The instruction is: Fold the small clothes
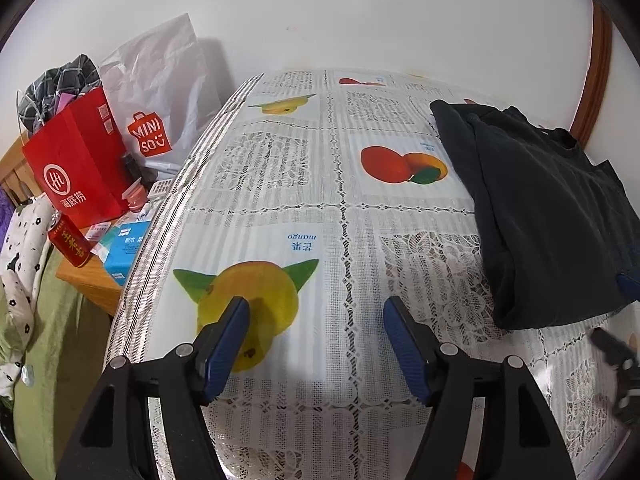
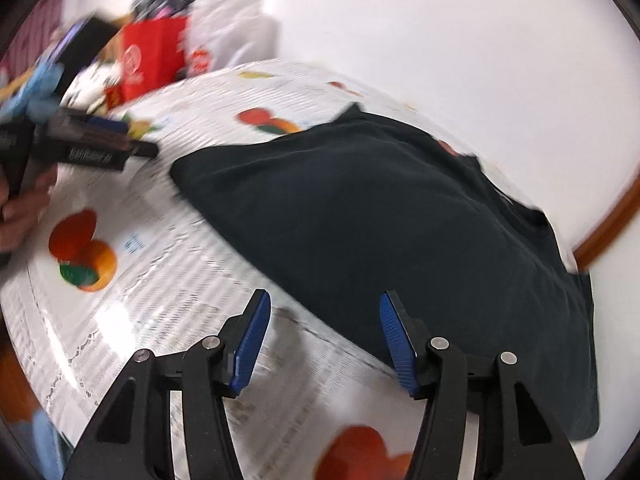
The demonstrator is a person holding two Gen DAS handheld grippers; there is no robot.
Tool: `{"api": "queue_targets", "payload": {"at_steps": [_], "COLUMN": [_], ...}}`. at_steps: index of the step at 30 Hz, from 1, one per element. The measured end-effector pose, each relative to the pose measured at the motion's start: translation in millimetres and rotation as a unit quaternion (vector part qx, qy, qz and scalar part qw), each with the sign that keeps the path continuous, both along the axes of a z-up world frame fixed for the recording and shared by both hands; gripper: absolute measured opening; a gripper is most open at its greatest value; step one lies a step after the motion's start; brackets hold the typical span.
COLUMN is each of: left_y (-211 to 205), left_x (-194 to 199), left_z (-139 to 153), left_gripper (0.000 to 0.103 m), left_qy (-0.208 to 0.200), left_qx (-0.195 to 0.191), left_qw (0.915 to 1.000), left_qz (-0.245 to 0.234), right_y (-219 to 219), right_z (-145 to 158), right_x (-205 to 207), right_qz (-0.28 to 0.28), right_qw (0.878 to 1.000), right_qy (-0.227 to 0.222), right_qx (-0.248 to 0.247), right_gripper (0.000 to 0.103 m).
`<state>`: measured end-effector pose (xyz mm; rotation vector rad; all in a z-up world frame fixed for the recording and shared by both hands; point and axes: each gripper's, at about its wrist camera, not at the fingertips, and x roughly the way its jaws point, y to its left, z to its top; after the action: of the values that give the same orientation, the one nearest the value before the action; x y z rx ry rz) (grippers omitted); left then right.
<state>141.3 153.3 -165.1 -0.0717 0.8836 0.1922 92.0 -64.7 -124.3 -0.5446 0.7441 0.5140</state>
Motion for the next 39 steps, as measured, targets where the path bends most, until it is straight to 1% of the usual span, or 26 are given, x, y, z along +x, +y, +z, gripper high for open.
{"api": "queue_targets", "payload": {"at_steps": [3,4,6,9,11,16,17,18,19,21,23,25,26,27,28,30,31,33,34,36,39], "left_y": [-1,1,2,2,3,5,5,5,4,4,3,3,2,1,-2,-10,-13,-22,-28,-41,-69], "left_x": [0,0,-1,-1,-1,-1,-1,-1,-1,-1,-1,0,0,0,-1,-2,-2,-6,-9,-11,-10], "left_z": [0,-1,-1,-1,-1,-2,-2,-2,-2,-2,-2,-2,-2,-1,0,2,4,12,17,24,34], "left_gripper": [0.068,0.068,0.068,0.068,0.067,0.067,0.068,0.068,0.068,0.069,0.07,0.07,0.07,0.07,0.07,0.069,0.069,0.069,0.069,0.069,0.069], "left_qy": [-0.001,-0.001,-0.002,-0.002,-0.003,-0.003,-0.003,-0.003,-0.003,-0.003,-0.002,-0.001,0.0,-0.001,-0.001,0.008,0.009,-0.001,-0.009,-0.018,-0.031], "left_qx": [-0.004,-0.005,-0.007,-0.009,-0.01,-0.012,-0.012,-0.013,-0.012,-0.011,-0.008,-0.006,-0.004,0.0,0.001,0.002,0.0,-0.014,-0.023,-0.032,-0.04], "left_qw": [1.0,1.0,1.0,1.0,0.9999,0.9999,0.9999,0.9999,0.9999,0.9999,1.0,1.0,1.0,1.0,1.0,0.9998,0.9998,0.9995,0.9991,0.9982,0.996], "left_qz": [0.0,0.0,0.0,0.0,0.002,0.004,0.004,0.004,0.004,0.004,0.003,0.003,0.003,0.002,-0.005,-0.016,-0.018,-0.028,-0.035,-0.048,-0.074], "right_y": [24,35,51,64,69,78,79,80,83,86,80,58,48,30,18,-24,-42,-76,-101,-138,-186], "right_z": [-5,-6,-8,-9,-9,-9,-9,-9,-10,-9,4,27,36,51,59,80,88,96,99,96,82], "right_x": [-6,-8,-10,-5,3,25,28,30,33,35,40,48,51,57,61,72,77,85,88,90,89], "right_qz": [0.012,0.025,0.039,0.043,0.041,0.013,0.011,0.011,0.008,-0.001,-0.013,-0.03,-0.034,-0.044,-0.05,-0.07,-0.081,-0.104,-0.118,-0.13,-0.167], "right_qw": [0.998,0.996,0.991,0.988,0.989,0.993,0.994,0.995,0.996,0.996,0.998,0.997,0.995,0.99,0.987,0.97,0.963,0.947,0.933,0.91,0.88], "right_qy": [-0.044,-0.064,-0.088,-0.1,-0.102,-0.092,-0.088,-0.079,-0.071,-0.071,-0.058,-0.038,-0.034,-0.025,-0.019,-0.004,-0.003,-0.003,0.0,-0.002,0.0], "right_qx": [-0.046,-0.063,-0.088,-0.105,-0.104,-0.076,-0.07,-0.062,-0.057,-0.05,-0.013,0.059,0.086,0.129,0.154,0.231,0.259,0.304,0.34,0.393,0.444], "right_gripper": [0.056,0.057,0.058,0.058,0.058,0.057,0.053,0.04,0.034,0.023,0.021,0.02,0.02,0.019,0.019,0.019,0.019,0.019,0.019,0.019,0.019]}}
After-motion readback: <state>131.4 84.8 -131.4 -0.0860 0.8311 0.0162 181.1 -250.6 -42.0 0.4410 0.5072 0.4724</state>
